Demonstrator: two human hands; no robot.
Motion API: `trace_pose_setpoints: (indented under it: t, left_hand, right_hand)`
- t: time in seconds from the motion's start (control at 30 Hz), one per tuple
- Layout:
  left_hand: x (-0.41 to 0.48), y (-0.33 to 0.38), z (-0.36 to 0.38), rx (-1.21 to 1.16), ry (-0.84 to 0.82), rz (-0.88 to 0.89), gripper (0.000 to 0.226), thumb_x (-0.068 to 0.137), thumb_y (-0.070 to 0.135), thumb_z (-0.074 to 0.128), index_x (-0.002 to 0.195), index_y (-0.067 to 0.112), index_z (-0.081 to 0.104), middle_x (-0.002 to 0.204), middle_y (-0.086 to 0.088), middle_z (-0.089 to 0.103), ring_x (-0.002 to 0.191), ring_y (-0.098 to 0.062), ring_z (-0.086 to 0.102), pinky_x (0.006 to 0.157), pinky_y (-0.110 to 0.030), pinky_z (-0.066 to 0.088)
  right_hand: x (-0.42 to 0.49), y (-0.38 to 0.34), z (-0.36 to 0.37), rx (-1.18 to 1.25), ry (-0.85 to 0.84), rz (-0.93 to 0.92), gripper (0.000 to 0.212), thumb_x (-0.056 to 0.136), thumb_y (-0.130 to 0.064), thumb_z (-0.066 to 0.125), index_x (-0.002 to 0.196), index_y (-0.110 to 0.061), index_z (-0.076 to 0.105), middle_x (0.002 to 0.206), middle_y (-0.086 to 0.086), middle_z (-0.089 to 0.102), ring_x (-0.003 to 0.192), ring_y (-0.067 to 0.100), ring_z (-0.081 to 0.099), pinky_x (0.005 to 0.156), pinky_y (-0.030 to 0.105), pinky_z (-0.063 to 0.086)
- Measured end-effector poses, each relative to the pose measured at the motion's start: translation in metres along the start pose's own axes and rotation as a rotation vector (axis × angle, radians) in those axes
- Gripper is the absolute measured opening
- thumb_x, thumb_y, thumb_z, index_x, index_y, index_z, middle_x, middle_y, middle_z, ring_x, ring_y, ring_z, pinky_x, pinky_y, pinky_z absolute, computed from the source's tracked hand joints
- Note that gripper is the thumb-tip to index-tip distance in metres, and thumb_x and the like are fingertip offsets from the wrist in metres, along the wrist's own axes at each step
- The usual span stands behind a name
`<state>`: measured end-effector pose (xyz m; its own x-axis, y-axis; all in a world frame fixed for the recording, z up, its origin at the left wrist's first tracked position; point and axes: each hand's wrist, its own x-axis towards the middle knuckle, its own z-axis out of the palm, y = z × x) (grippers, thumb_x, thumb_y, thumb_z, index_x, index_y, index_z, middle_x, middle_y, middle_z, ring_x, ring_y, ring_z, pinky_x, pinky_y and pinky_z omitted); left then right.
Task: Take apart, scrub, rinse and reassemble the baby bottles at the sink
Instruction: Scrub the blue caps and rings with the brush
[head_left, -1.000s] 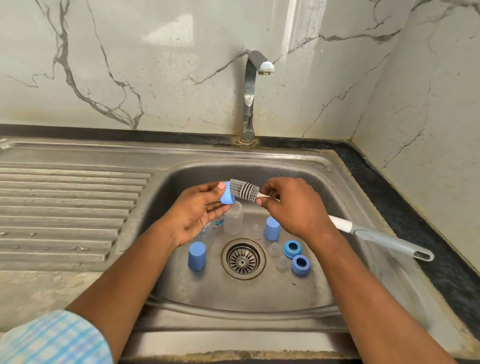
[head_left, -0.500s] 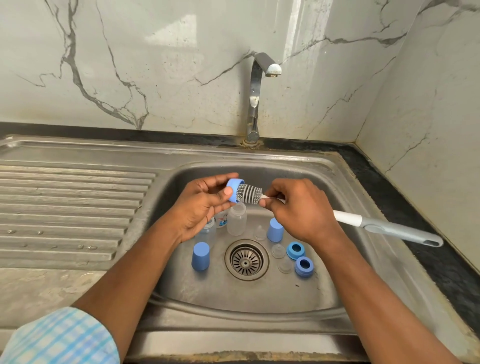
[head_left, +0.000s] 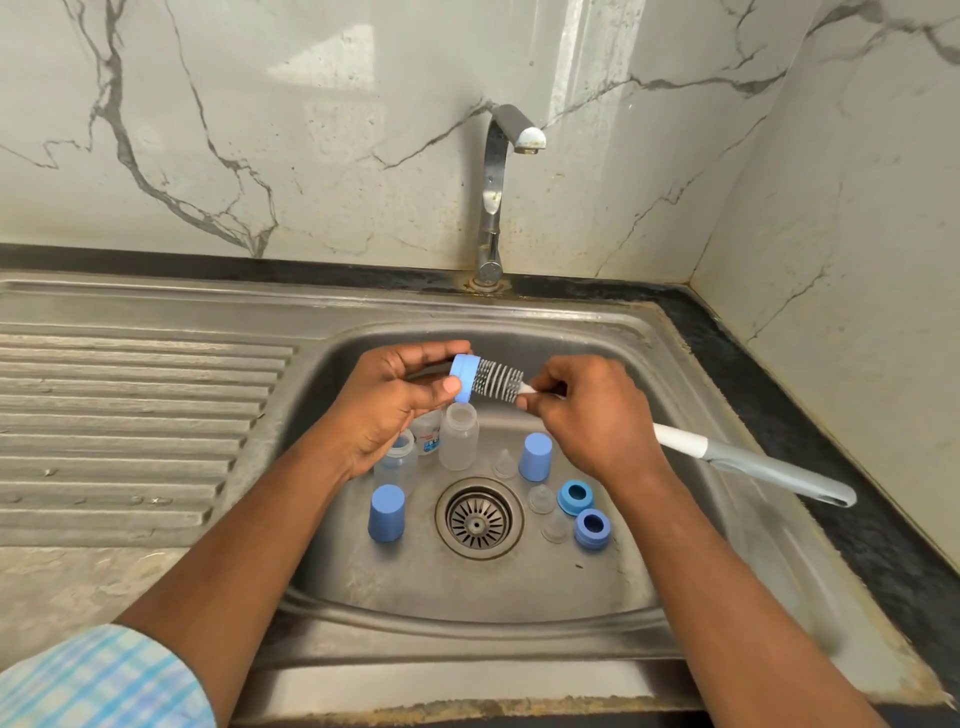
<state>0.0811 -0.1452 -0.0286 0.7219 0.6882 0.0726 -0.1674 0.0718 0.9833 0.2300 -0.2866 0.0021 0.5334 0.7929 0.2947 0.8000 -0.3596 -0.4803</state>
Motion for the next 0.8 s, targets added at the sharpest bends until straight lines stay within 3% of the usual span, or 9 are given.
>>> trace_pose_setpoints:
  t: [0.13,0.27,0.43,0.6,0.7,0.8]
  left_hand:
    - [0.0003,0.0016,-0.0109,-0.053,0.094,0.005,0.033,0.086,-0.005,0.061,0.111,0.015,0.069,0.106,-0.003,0.076,0.102,-0.019,0.069,0.093,-0.034,0.056]
    - [-0.0023,-0.0014,-0.0037,-0.113,-0.005,-0.029,0.042,0.074,0.003,0.064,0.114,0.011,0.068,0.107,-0.007,0.075,0.099,-0.021,0.071,0.084,-0.028,0.058]
    - [0.0006,0.0014,-0.0101,-0.115,0.055,-0.004,0.044,0.072,0.005,0.065,0.115,0.011,0.068,0.109,-0.007,0.074,0.105,-0.021,0.069,0.093,-0.032,0.056]
    - [-0.0012,-0.0027,-0.0045,-0.203,-0.012,-0.051,0.042,0.077,0.007,0.062,0.119,0.005,0.065,0.112,-0.011,0.073,0.102,-0.021,0.071,0.085,-0.031,0.059]
    - [-0.0010,-0.0023,-0.0060,-0.163,-0.011,-0.033,0.043,0.073,0.004,0.065,0.116,0.007,0.067,0.112,-0.012,0.073,0.102,-0.023,0.071,0.084,-0.031,0.059]
    - [0.0025,-0.0008,-0.0104,-0.167,0.073,-0.017,0.042,0.072,0.006,0.065,0.114,0.009,0.068,0.107,-0.009,0.075,0.101,-0.021,0.070,0.084,-0.030,0.059]
  right_hand:
    - [-0.0036,-0.0063,0.0030,-0.052,-0.043,-0.092,0.013,0.088,-0.041,0.070,0.089,-0.028,0.070,0.077,-0.009,0.066,0.074,0.015,0.060,0.068,0.035,0.050]
    - [-0.0011,-0.0021,0.0017,0.012,0.031,-0.042,0.010,0.087,-0.038,0.071,0.085,-0.028,0.069,0.067,-0.012,0.058,0.067,0.013,0.055,0.062,0.031,0.042]
    - [-0.0039,-0.0045,0.0043,-0.015,-0.100,-0.069,0.012,0.088,-0.040,0.071,0.088,-0.028,0.070,0.076,-0.009,0.065,0.071,0.014,0.059,0.068,0.036,0.051]
    - [-0.0021,-0.0022,0.0026,0.040,0.025,-0.073,0.009,0.089,-0.039,0.069,0.086,-0.031,0.067,0.068,-0.013,0.058,0.067,0.012,0.055,0.062,0.031,0.044]
    - [-0.0008,-0.0005,0.0079,0.087,-0.048,-0.018,0.016,0.086,-0.038,0.073,0.075,-0.031,0.062,0.066,-0.011,0.060,0.066,0.014,0.057,0.062,0.034,0.048]
    - [-0.0019,-0.0006,0.0105,0.092,-0.120,-0.035,0.015,0.087,-0.038,0.071,0.077,-0.029,0.064,0.069,-0.008,0.064,0.066,0.014,0.059,0.064,0.038,0.052]
